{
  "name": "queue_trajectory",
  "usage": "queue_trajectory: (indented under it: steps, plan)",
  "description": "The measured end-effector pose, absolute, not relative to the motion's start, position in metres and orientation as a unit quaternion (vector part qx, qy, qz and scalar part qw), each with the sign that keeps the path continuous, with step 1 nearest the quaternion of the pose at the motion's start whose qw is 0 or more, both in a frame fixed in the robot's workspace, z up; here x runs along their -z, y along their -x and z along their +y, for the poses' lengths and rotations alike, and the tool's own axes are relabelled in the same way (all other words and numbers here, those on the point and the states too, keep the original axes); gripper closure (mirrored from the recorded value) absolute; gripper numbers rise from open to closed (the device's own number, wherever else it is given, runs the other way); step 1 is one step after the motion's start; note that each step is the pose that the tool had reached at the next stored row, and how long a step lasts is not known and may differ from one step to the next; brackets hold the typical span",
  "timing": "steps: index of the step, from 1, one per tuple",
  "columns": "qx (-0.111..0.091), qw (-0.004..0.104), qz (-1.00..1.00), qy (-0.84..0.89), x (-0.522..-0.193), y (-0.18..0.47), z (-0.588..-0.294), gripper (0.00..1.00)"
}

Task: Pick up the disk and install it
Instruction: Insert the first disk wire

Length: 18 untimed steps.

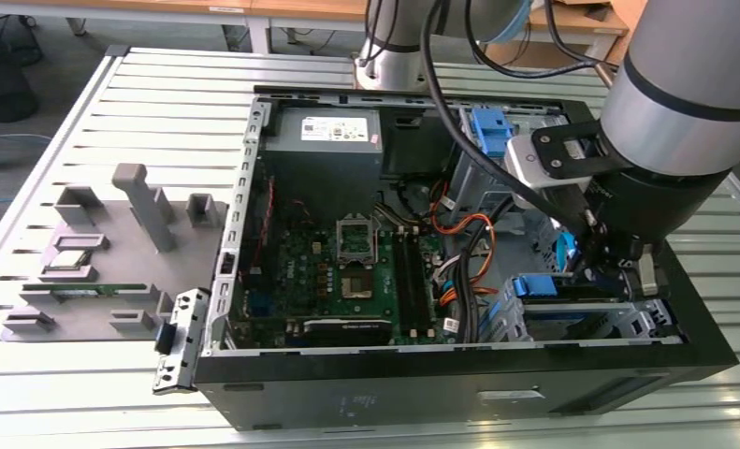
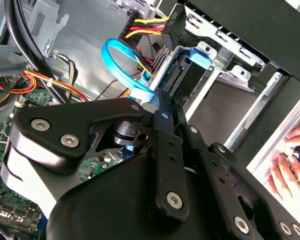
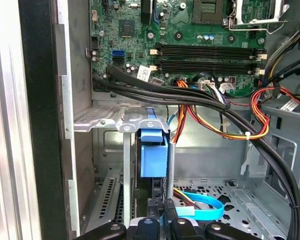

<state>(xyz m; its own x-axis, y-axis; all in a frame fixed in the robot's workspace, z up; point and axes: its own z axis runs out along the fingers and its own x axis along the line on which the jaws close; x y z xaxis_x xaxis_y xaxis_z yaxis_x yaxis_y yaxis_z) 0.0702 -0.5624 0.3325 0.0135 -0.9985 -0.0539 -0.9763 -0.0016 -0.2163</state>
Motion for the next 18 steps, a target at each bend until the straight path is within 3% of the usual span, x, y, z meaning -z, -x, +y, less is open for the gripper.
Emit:
queue_trajectory:
  steps: [18]
  plan:
    - [0.052,0.101,0.7,0.705,-0.3315,-0.0702,-0.5625,0.84]
